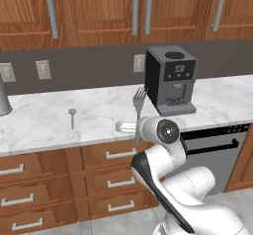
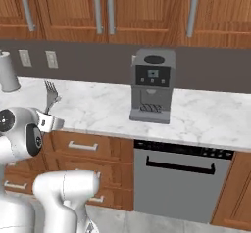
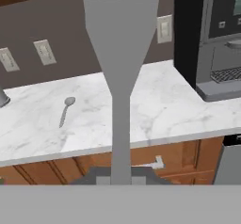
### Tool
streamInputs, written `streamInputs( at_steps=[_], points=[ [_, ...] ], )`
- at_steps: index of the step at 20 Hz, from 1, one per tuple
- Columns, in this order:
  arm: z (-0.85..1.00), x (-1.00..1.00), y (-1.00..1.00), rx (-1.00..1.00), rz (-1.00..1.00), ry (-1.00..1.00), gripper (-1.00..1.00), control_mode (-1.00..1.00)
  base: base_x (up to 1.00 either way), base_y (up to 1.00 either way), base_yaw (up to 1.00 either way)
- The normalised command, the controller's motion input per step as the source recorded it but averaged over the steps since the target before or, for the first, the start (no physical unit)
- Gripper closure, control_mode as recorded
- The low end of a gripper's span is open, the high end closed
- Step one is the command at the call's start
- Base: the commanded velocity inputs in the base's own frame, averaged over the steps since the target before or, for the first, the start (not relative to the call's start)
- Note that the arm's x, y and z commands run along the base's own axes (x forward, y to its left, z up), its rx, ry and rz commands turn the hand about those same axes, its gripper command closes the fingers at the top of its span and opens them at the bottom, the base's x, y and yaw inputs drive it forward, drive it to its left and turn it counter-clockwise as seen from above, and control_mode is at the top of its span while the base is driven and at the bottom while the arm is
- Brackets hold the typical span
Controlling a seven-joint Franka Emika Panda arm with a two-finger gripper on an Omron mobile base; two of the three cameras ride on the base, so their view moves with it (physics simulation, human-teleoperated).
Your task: Take the fork and place it on the left side of the plate. Then take the spoon and place it on the right side of the plate. Make sure they're directly next to the plate.
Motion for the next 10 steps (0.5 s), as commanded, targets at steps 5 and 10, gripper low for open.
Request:
streamInputs(
  at_steps=[5, 10],
  points=[
    [0.0, 0.0, 0.0, 0.0, 0.0, 0.0, 1.0, 1.0, -0.94, 0.74, -0.14],
    [0.0, 0.0, 0.0, 0.0, 0.0, 0.0, 1.0, 1.0, -1.0, 0.76, -0.25]
  ],
)
